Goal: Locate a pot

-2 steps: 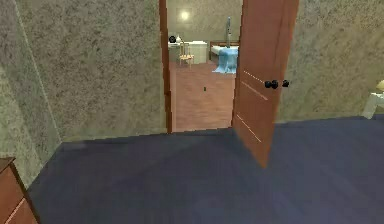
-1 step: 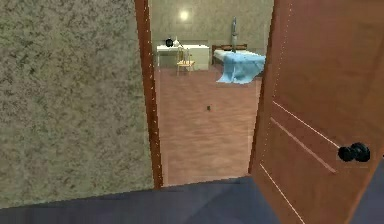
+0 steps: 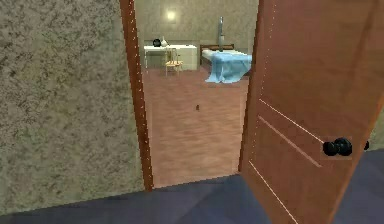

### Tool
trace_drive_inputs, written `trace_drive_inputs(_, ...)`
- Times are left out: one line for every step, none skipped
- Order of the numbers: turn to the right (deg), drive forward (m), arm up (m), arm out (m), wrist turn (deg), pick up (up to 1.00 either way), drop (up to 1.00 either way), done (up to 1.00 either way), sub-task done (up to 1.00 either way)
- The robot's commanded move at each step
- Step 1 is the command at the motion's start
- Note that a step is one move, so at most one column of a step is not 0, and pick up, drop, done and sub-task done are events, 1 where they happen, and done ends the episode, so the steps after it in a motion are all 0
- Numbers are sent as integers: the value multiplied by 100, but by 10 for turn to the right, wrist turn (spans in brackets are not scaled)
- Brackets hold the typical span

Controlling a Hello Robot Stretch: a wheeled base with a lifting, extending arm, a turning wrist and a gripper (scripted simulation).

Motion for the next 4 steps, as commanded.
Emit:
trace_drive_inputs(0,100,0,0,0,0,0,0,0)
trace_drive_inputs(60,0,0,0,0,0,0,0,0)
trace_drive_inputs(0,35,0,0,0,0,0,0,0)
trace_drive_inputs(-180,0,0,0,0,0,0,0,0)
